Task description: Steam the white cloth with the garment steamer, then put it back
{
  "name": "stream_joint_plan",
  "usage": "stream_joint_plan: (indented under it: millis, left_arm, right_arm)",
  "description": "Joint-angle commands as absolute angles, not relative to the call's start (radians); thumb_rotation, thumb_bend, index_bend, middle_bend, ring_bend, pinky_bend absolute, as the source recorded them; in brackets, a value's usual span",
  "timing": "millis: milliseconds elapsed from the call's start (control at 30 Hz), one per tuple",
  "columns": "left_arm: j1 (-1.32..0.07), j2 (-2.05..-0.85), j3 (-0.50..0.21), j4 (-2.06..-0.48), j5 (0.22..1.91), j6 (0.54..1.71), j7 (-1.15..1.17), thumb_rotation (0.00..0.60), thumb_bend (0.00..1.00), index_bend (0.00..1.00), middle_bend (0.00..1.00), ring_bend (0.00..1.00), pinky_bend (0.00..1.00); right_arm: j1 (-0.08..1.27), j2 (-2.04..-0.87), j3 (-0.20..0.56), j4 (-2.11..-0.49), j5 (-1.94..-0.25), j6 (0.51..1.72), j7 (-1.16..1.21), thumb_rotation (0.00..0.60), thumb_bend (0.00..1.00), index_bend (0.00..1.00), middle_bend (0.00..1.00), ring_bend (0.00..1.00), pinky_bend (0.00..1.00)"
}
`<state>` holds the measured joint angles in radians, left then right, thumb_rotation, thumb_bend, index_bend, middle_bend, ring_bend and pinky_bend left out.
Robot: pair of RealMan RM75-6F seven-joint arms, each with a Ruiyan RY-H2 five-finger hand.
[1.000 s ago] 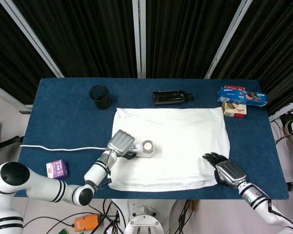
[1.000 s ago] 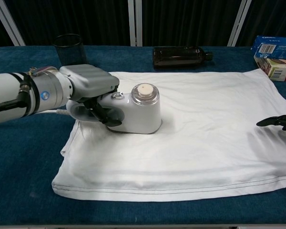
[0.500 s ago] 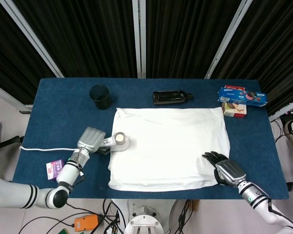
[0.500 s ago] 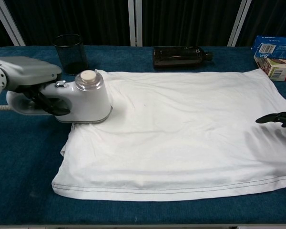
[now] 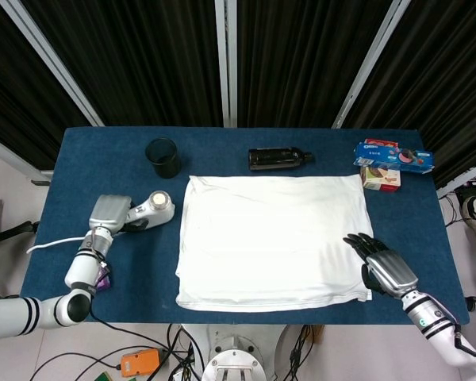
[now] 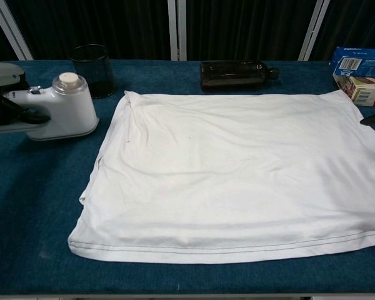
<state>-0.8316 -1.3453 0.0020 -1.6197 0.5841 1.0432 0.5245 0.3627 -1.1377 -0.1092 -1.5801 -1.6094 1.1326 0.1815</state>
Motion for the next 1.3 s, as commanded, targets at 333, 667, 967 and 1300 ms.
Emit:
stream_joint_plan:
  millis: [333, 667, 967, 1300]
  left_arm:
    - [-0.77, -1.301, -0.007, -1.681, 0.578, 1.071, 0.531, 0.364, 0.06, 0.03, 0.06, 0.06, 0.23]
    - [-0.546, -1.155, -0.01, -1.813, 0.93, 1.307, 0.216, 0.36, 0.0, 0.0, 0.0, 0.0, 0.05]
    - [-0.275, -1.08, 0.062, -1.706, 1.204, 1.598, -0.05, 0.504, 0.0, 0.0, 0.0, 0.0, 0.0]
    - [-0.061, -1.114, 0.141, -1.643, 1.337, 1.753, -0.057, 0.498, 0.0, 0.01, 0.0, 0.0, 0.0]
  right_arm:
    - [0.34, -1.092, -0.085, -1.593, -1.603, 1.188, 0.206, 0.6, 1.0, 0.11, 0.12, 0.06, 0.18]
    - [0.305, -1.01, -0.04, -1.589, -1.563, 1.27, 0.305, 0.6, 0.67, 0.1, 0.12, 0.06, 0.18]
    - [0.21, -0.936, -0.004, -1.598, -1.505, 1.408, 0.331, 0.6, 0.0, 0.0, 0.02, 0.0, 0.01]
    - [0.124, -0.958, -0.01, -1.596, -1.525, 1.51, 0.311, 0.6, 0.0, 0.0, 0.0, 0.0, 0.0]
